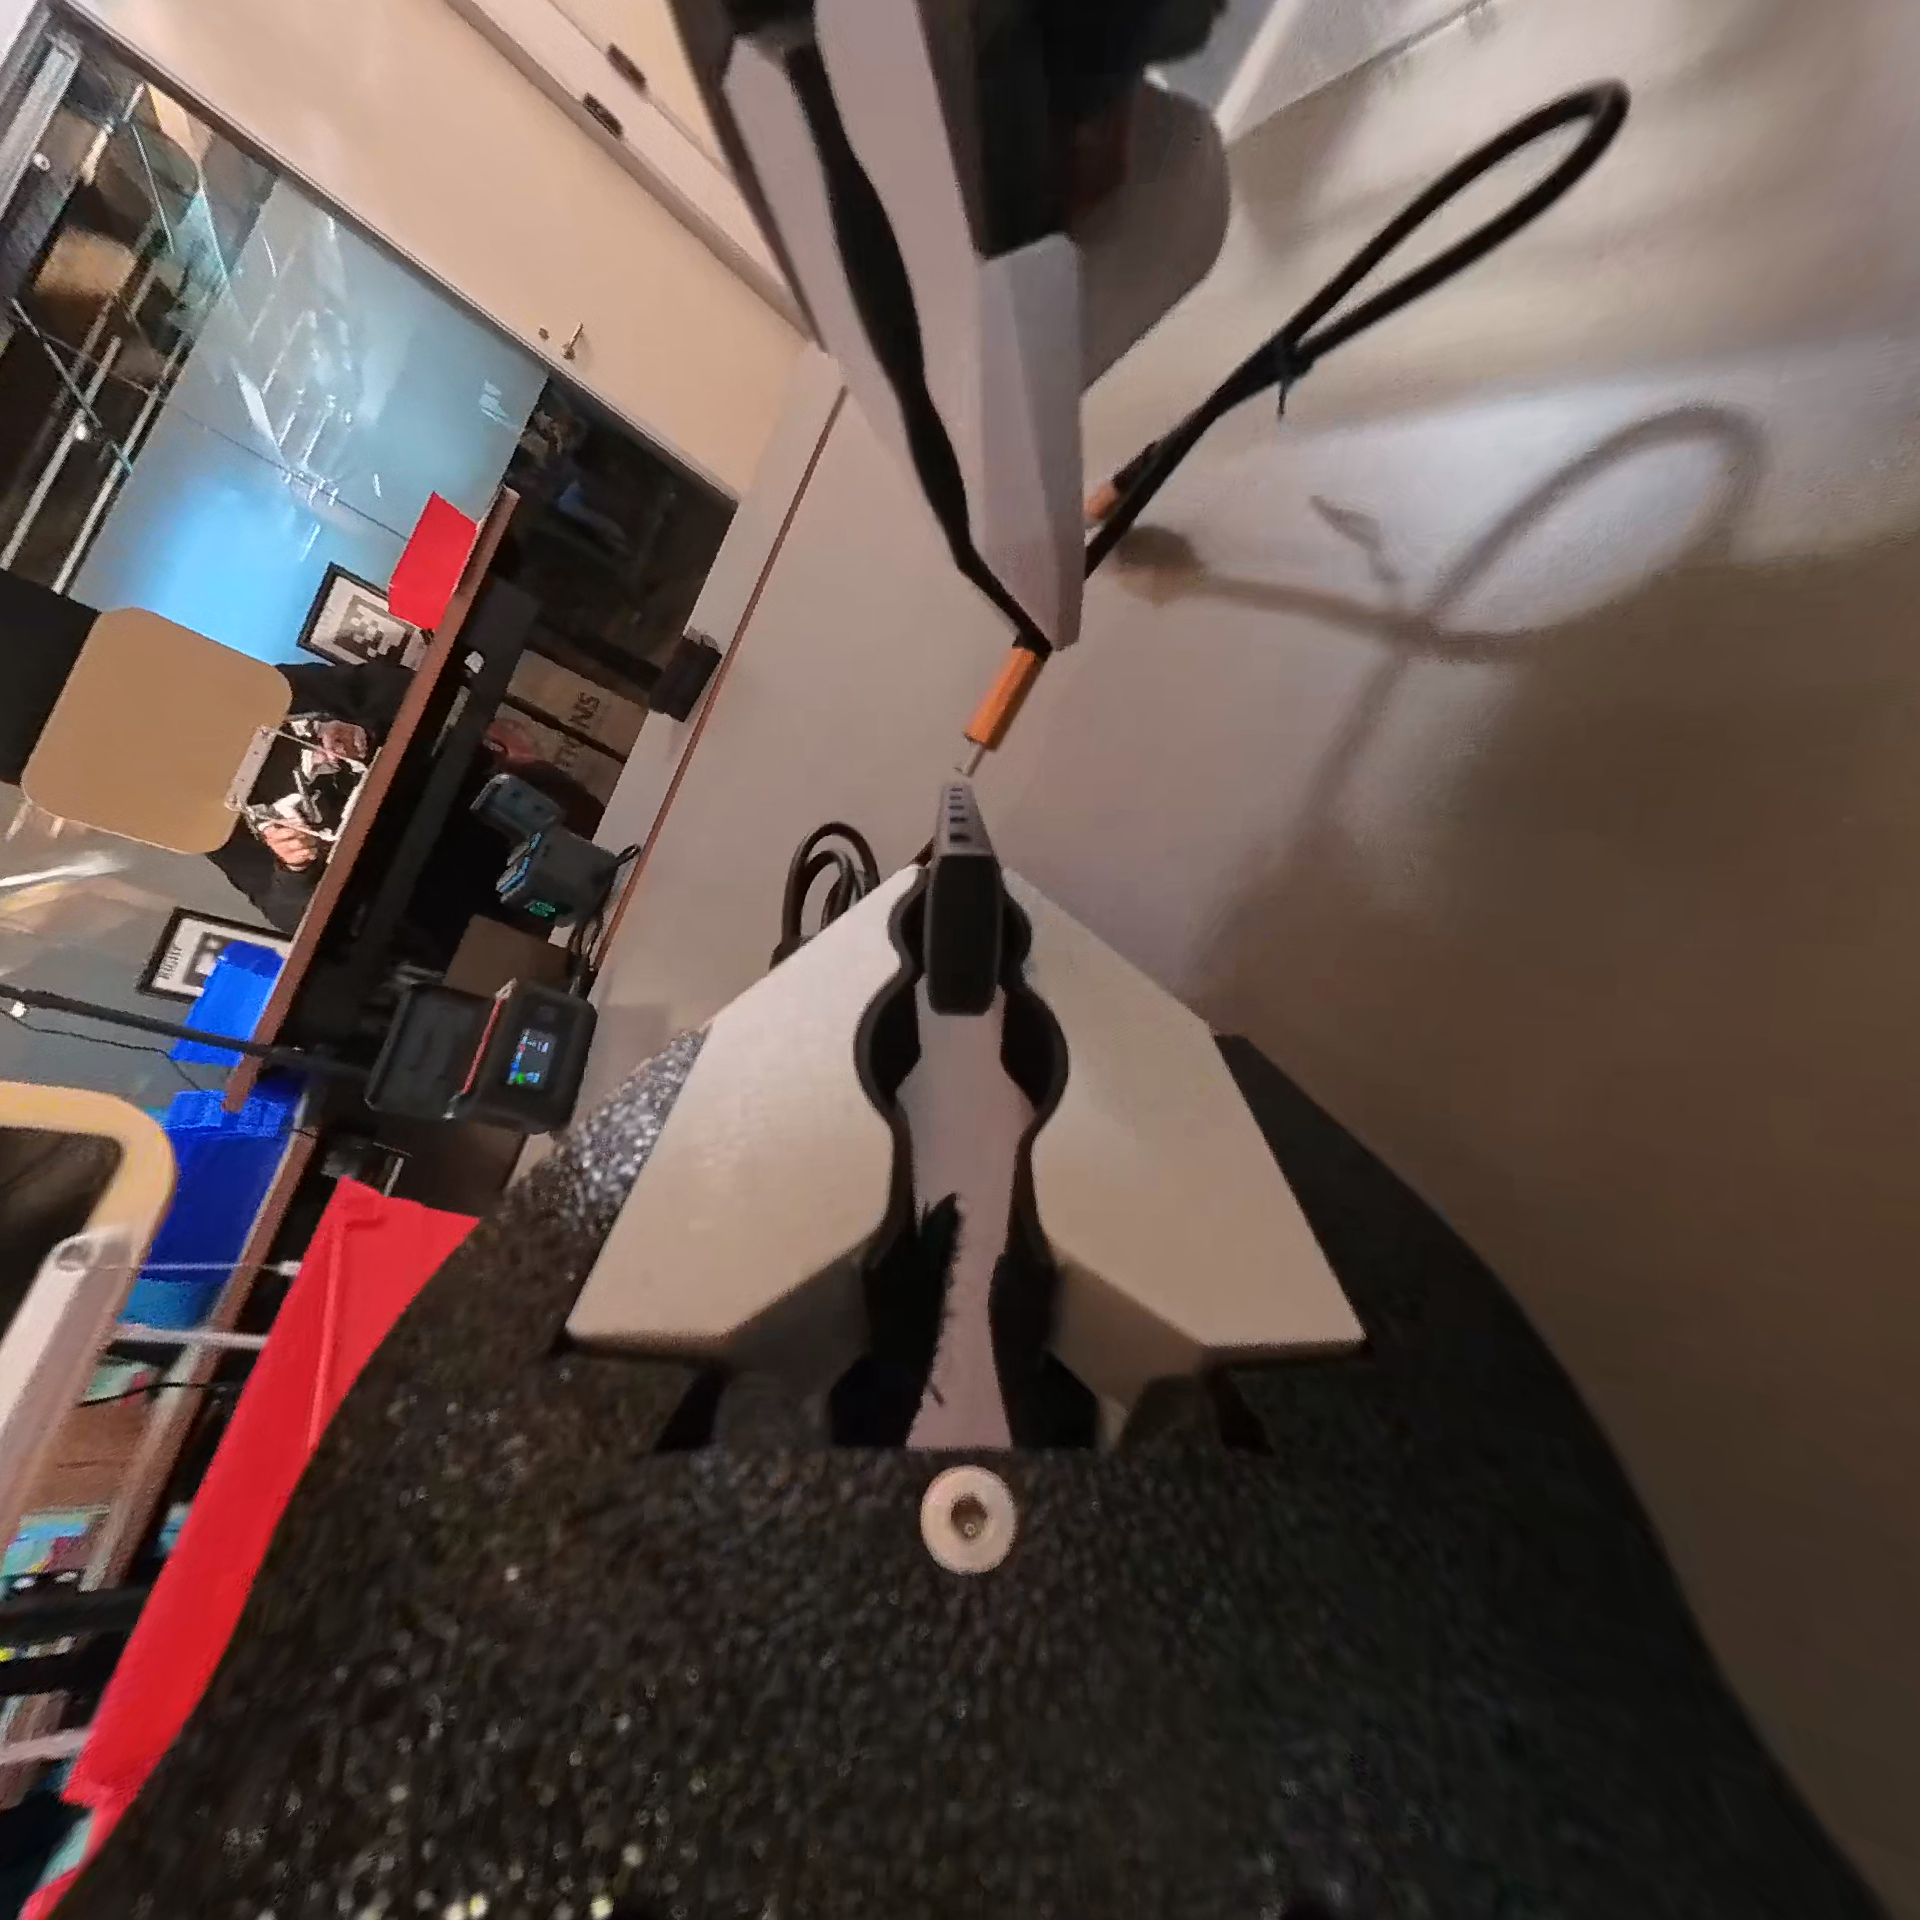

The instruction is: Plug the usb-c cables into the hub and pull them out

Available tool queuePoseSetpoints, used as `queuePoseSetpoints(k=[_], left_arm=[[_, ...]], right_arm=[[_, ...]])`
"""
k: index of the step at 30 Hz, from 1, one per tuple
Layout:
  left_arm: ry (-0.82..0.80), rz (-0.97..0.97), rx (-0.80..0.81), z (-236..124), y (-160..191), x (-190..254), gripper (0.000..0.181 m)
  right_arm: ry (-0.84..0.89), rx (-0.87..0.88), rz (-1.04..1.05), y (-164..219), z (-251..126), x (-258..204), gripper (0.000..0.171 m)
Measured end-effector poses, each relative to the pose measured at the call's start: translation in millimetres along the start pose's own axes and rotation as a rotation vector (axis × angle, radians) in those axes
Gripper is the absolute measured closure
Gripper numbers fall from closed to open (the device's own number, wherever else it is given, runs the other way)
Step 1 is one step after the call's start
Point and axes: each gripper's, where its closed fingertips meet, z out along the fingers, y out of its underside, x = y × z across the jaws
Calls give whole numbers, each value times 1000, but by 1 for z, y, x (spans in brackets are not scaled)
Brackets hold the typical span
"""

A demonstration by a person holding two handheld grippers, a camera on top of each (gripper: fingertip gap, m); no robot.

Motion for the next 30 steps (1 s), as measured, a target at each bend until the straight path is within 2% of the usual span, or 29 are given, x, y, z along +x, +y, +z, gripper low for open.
queuePoseSetpoints(k=[1, 7, 14, 26, 30], left_arm=[[-2, 22, -8, 1, -1, 2, 174], [-15, 155, -47, 5, -7, 15, 173], [-23, 223, -71, 7, -13, 24, 173], [-32, 296, -86, 8, -18, 31, 174], [-25, 264, -83, 8, -19, 31, 174]], right_arm=[[-24, -3, 2, -1, 0, -4, 165], [-90, -50, 0, 1, 0, -18, 165], [-101, -109, -12, 5, 2, -22, 165], [-127, -123, 19, 5, 4, -26, 165], [-113, -92, 13, 3, 3, -26, 166]])
